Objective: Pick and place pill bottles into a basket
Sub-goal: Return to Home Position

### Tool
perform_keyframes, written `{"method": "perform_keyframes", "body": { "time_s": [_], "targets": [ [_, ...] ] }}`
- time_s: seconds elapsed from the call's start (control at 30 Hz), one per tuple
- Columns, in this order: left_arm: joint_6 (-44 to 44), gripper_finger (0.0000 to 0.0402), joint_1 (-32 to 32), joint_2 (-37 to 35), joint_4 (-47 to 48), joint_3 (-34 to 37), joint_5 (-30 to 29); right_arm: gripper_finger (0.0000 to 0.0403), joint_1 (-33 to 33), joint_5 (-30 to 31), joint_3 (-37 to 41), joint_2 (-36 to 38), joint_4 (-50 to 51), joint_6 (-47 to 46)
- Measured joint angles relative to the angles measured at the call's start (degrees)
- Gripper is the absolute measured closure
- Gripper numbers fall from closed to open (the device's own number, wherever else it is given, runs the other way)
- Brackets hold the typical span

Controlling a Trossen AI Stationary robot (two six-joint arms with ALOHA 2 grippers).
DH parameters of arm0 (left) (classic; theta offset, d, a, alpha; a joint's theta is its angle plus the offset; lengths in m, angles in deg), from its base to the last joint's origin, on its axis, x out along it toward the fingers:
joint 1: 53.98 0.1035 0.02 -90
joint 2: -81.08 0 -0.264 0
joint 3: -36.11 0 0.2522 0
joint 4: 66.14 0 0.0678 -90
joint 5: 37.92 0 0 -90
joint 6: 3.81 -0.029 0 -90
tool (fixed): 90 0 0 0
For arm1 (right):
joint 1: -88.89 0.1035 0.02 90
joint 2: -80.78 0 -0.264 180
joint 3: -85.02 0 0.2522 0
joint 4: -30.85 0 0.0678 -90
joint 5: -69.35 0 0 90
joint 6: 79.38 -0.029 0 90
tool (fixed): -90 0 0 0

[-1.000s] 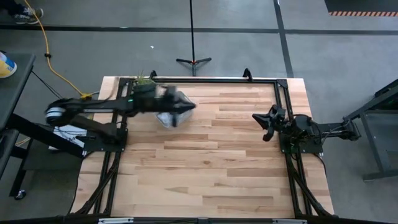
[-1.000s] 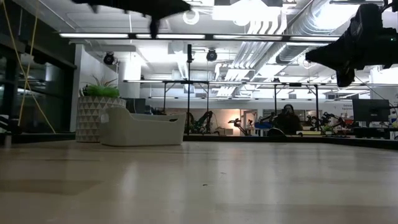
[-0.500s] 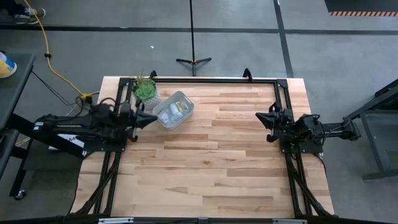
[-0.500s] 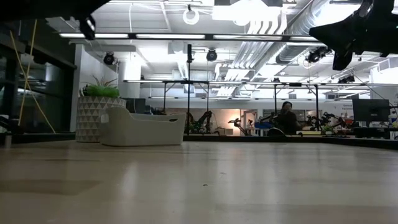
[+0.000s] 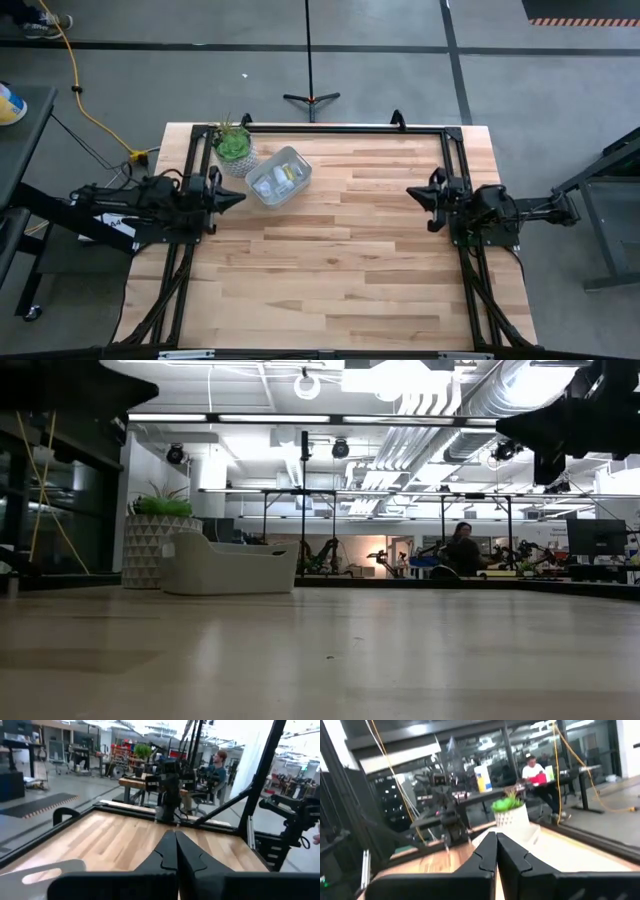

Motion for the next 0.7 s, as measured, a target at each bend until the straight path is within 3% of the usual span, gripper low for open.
{"method": "perform_keyframes", "body": {
  "time_s": [0.13, 0.27, 0.47, 0.57, 0.7],
  "targets": [
    [-0.17, 0.0375, 0.00, -4.57, -0.70, 3.44, -0.04, 0.0403, 0.00, -2.84, 0.00, -0.01, 1.92, 2.71],
    [-0.17, 0.0379, 0.02, -4.14, -0.50, 5.07, 1.39, 0.0403, 0.00, -5.90, 0.00, -0.01, 1.98, 8.65],
    [0.69, 0.0375, 0.00, -4.34, -1.10, 8.52, 1.68, 0.0403, 0.00, -6.10, 0.00, -0.01, 6.25, 5.29],
    [0.86, 0.0376, 0.00, -4.39, -6.32, 11.92, 1.21, 0.0403, 0.00, -6.33, 0.00, -0.01, 7.75, 5.16],
    [-0.61, 0.0380, 0.00, -4.29, -6.22, 11.85, -0.88, 0.0403, 0.00, -6.42, 0.00, -0.01, 7.74, 5.15]
  ]
}}
